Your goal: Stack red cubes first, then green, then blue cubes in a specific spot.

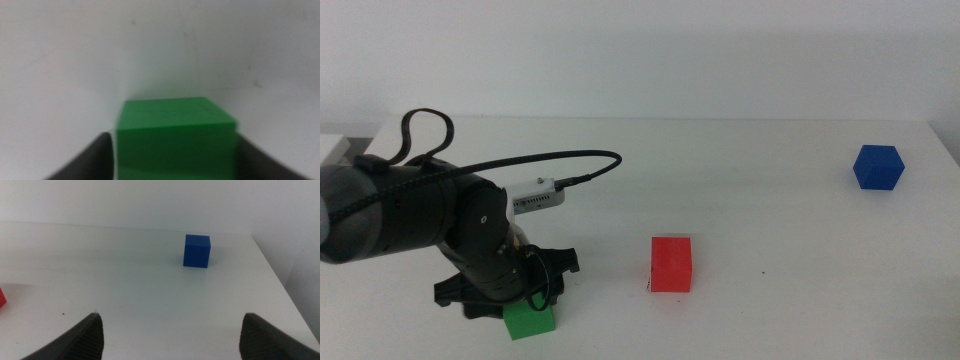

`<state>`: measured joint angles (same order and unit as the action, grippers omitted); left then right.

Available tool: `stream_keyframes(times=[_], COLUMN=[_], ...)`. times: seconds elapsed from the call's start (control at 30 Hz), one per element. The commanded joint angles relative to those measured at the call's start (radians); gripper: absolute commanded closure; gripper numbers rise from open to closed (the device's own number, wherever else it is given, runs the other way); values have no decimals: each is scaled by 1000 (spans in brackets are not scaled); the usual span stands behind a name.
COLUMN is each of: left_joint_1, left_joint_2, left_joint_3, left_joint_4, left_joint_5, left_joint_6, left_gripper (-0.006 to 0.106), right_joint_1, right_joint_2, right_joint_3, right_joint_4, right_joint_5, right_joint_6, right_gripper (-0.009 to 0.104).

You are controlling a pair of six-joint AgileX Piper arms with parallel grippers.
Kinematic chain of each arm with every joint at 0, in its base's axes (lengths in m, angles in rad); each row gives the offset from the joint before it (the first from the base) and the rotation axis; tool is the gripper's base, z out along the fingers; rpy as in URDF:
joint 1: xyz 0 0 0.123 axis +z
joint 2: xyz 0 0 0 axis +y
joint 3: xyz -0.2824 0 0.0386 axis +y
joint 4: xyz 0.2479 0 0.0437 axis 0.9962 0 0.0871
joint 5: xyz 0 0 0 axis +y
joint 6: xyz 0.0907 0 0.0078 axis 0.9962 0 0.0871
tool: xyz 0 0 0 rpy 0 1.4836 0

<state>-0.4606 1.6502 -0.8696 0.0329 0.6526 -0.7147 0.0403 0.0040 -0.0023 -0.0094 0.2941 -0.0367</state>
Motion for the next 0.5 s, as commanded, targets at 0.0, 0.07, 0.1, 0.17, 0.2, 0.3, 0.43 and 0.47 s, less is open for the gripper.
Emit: stream_keyframes(times=[0.0,0.07,0.1,0.17,0.2,0.3,0.43,0.47], left_joint_1=[3,-7,-25,-73,-105,-194,-227,-232], left_joint_2=[-12,-36,-51,-59,-51,41,172,204], left_joint_3=[-4,-25,-56,-154,-221,-492,-693,-728], left_joint_4=[-52,-75,-62,-9,28,47,-24,-27], left_joint_5=[-22,-19,12,134,198,332,416,434], left_joint_6=[43,57,57,15,-19,5,88,91], left_gripper=[45,61,69,80,85,88,88,88], right_joint_1=[-1,-1,-1,-1,-1,-1,-1,-1], right_joint_2=[-4,-4,-4,-4,-4,-4,-4,-4], right_joint_3=[2,2,2,2,2,2,2,2], right_joint_4=[-11,-11,-11,-11,-11,-11,-11,-11], right_joint_5=[-9,-9,-9,-9,-9,-9,-9,-9], right_joint_6=[-5,-5,-5,-5,-5,-5,-5,-5], right_gripper=[2,2,2,2,2,2,2,2])
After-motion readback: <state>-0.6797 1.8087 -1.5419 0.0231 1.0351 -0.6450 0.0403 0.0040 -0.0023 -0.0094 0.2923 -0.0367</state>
